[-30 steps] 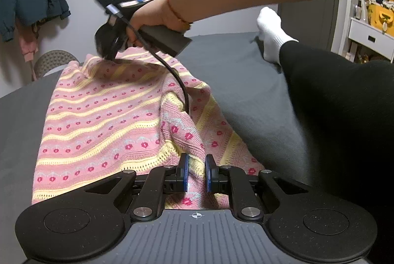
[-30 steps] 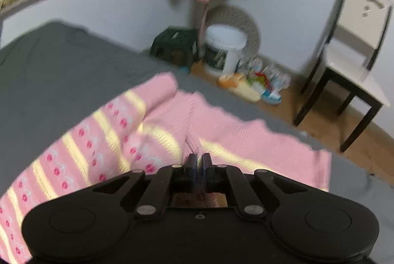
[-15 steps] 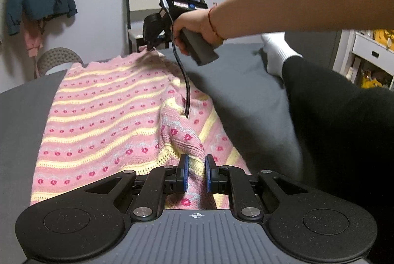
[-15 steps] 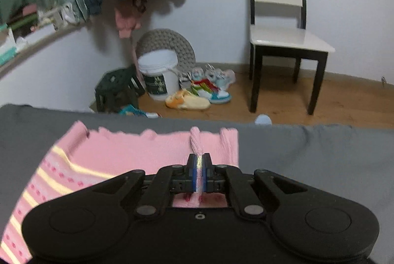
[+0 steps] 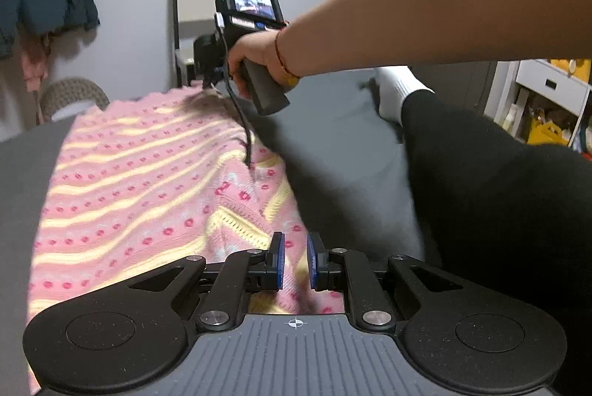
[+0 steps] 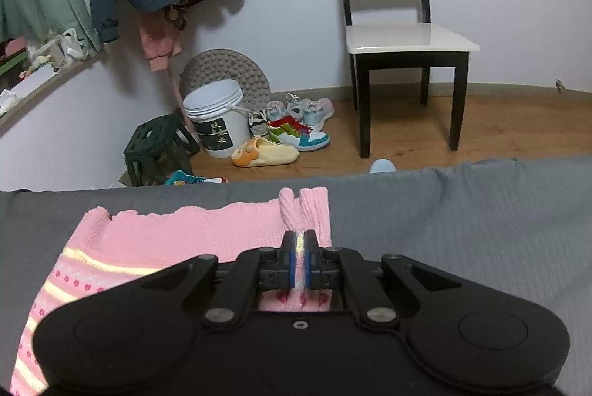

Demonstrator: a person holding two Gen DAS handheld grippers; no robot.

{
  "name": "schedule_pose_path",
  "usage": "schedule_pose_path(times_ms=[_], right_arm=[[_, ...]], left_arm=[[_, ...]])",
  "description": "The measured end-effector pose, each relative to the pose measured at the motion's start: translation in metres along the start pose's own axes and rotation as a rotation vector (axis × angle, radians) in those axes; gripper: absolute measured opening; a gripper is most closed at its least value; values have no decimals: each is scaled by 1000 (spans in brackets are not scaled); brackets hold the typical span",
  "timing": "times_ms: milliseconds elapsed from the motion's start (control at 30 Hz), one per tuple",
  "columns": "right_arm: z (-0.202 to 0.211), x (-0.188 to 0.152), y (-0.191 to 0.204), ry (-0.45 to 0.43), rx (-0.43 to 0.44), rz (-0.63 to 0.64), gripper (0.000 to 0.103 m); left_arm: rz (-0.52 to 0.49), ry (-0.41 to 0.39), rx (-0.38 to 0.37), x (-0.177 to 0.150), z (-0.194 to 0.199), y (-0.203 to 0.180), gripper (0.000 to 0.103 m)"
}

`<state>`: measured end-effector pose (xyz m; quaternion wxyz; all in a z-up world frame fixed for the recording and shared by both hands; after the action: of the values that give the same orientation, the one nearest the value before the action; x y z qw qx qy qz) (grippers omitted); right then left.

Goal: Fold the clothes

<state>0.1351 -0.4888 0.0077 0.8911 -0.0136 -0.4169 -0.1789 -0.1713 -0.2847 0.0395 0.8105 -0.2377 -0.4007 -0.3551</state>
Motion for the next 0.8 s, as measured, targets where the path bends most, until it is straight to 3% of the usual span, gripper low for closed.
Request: schedule_pose_path(times_ms=[67, 167, 200, 267, 300, 333, 433, 567, 633, 700, 800], right_arm=[[-2, -2, -2, 11, 3, -5, 10], [-3, 2, -1, -2, 0, -13, 27], [-2, 3, -1, -10, 6, -21, 27], [-1, 4, -1, -22, 27, -38, 27], [-1, 5, 0, -23, 43, -42, 27], [-2, 6, 1, -21, 50, -41, 27], [-6, 5, 7, 1, 55, -24, 25], [-9, 5, 15, 36, 30, 16, 12], [-10, 6, 16, 45, 27, 20, 11], [-10, 6, 15, 51, 28, 19, 11], [-10, 6, 13, 61, 26, 16, 11]], left_arm=[[-18, -14, 11, 0, 8, 1, 14], [-40, -48, 32, 4, 22, 1, 14], [-53, -56, 48, 5, 26, 0, 20], [-82, -72, 96, 6, 32, -2, 56], [-93, -88, 124, 6, 35, -1, 87], [-106, -105, 138, 6, 37, -1, 96], [-137, -105, 126, 5, 36, -4, 96], [-159, -66, 123, 0, 26, -4, 93], [-175, -51, 131, -4, 21, -3, 70], [-188, -37, 125, -7, 17, -2, 59], [-208, 1, 115, -12, 10, -4, 58]])
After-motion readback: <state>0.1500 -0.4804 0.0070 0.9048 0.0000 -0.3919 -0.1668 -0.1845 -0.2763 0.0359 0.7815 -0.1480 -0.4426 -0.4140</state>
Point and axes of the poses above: each gripper's, at about its wrist camera, not at the fingertips, and z roughly against the way its jaws point, y to its left, x to its top, the point moved 7 cm from there along -z, roughly the way its jaws point, and after that the axes turned 5 degrees about z, right-handed, at the moved point
